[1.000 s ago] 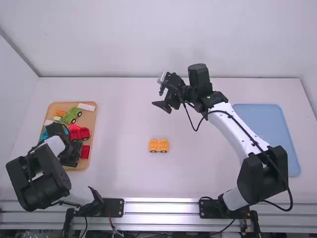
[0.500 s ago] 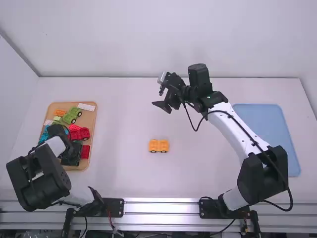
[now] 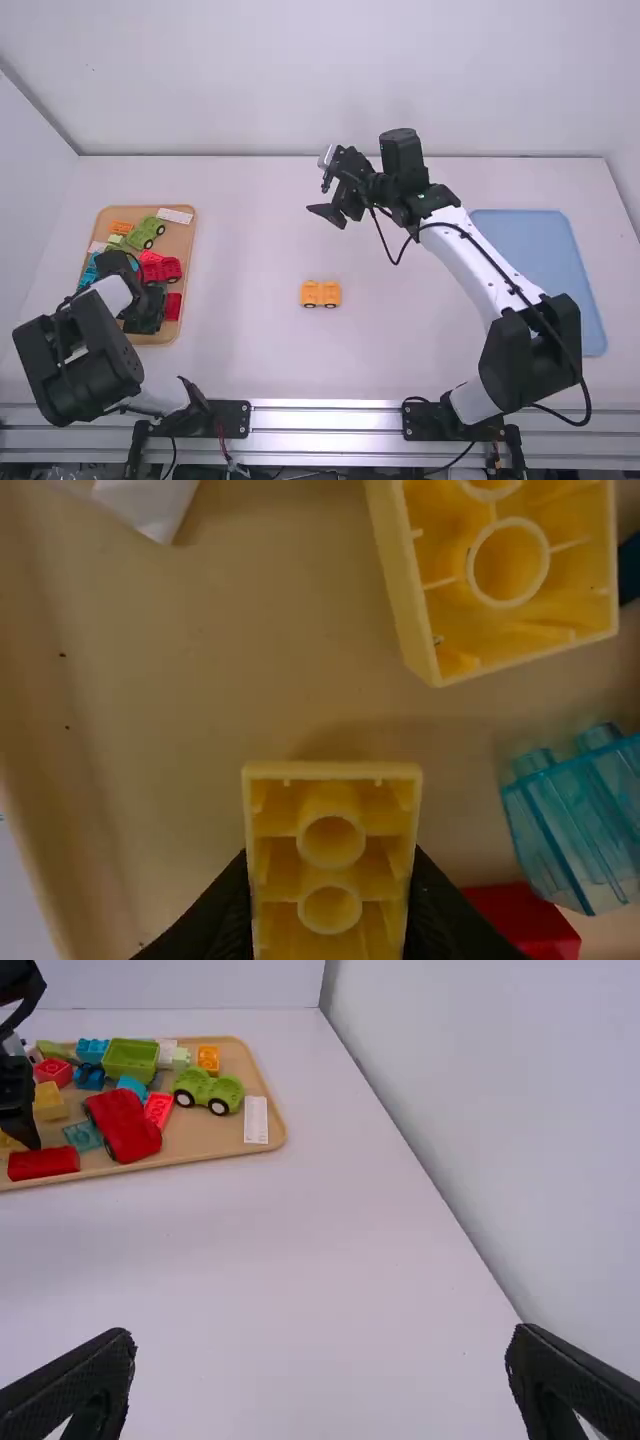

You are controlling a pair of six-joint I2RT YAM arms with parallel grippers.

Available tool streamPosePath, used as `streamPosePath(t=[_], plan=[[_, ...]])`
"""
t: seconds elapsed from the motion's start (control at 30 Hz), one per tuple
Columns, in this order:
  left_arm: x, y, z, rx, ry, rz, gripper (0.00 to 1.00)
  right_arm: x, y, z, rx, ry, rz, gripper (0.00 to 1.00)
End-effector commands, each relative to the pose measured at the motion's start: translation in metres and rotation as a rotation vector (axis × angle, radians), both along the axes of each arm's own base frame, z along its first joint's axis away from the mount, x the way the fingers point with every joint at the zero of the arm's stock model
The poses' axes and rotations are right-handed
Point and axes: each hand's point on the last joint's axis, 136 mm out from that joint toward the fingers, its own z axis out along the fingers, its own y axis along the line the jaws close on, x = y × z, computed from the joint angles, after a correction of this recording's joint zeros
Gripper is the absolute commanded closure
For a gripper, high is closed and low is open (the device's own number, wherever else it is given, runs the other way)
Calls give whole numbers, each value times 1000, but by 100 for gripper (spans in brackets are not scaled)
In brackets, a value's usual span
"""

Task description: Assemble lego blocks to make yellow taxi

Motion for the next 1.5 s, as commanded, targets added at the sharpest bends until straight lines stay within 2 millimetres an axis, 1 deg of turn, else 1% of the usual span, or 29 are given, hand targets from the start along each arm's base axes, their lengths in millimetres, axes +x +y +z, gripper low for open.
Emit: streamPosePath(t=[0.0,0.1,0.17,0.2,0.4,0.47,0.5,0.6,0.63,0.73,0.77,0.83,0.87,0.97,1.07,1.1,1.13,1.2,1.23,1.27,1.33,1.37,1.43,1.47], plan=[[-3,-5,-3,-11,17,-13,70,-1,-1,2,5,-2,1,1],[-4,-6,-3,-12,23,-15,68,-1,-1,2,3,1,0,1],[-6,-3,-3,9,36,-13,61,-2,-1,1,3,4,1,1],[-6,-2,-3,12,40,-13,59,-1,-2,1,2,4,0,1],[-6,-3,-3,11,38,-13,61,1,-7,0,0,11,-11,1],[-6,-3,-3,11,39,-13,64,1,-7,0,0,12,-11,1],[-6,-3,-3,9,38,-12,67,1,-7,-1,-2,14,-12,1],[-5,-5,-3,0,32,-16,71,1,-7,-1,-1,14,-12,1],[-4,-5,-3,-2,30,-20,74,1,-7,-1,-1,15,-11,1],[0,-6,-3,-5,13,-76,74,1,-7,-1,-2,15,-12,1],[2,-5,-2,-3,6,-97,78,0,-7,-1,-3,18,-12,1],[9,-5,-1,-3,-25,-190,95,0,-7,-2,-4,21,-12,1],[14,-6,0,-9,-46,-242,95,0,-7,-2,-5,21,-13,1],[19,-5,4,-14,-65,-304,98,0,-7,-2,-4,21,-12,1],[16,1,15,-10,-38,-297,98,0,-7,-1,-3,17,-13,1],[15,1,16,-10,-36,-295,98,0,-7,-1,-3,17,-12,1],[11,6,29,9,-8,-283,98,0,-7,-1,-3,17,-12,1],[10,7,39,24,0,-288,98,0,-7,-1,-3,17,-13,1],[8,9,54,56,6,-288,98,1,-9,-1,-2,18,-17,1],[6,11,65,80,-3,-285,98,3,-11,-1,-2,17,-22,1],[5,11,79,111,-29,-281,98,4,-13,-1,-1,19,-27,1],[6,9,94,146,-74,-296,98,5,-13,-1,4,26,-33,1],[14,0,115,196,-153,-374,98,5,-13,0,13,41,-42,1],[28,-15,137,249,-262,-505,98,4,-12,0,18,45,-35,1]])
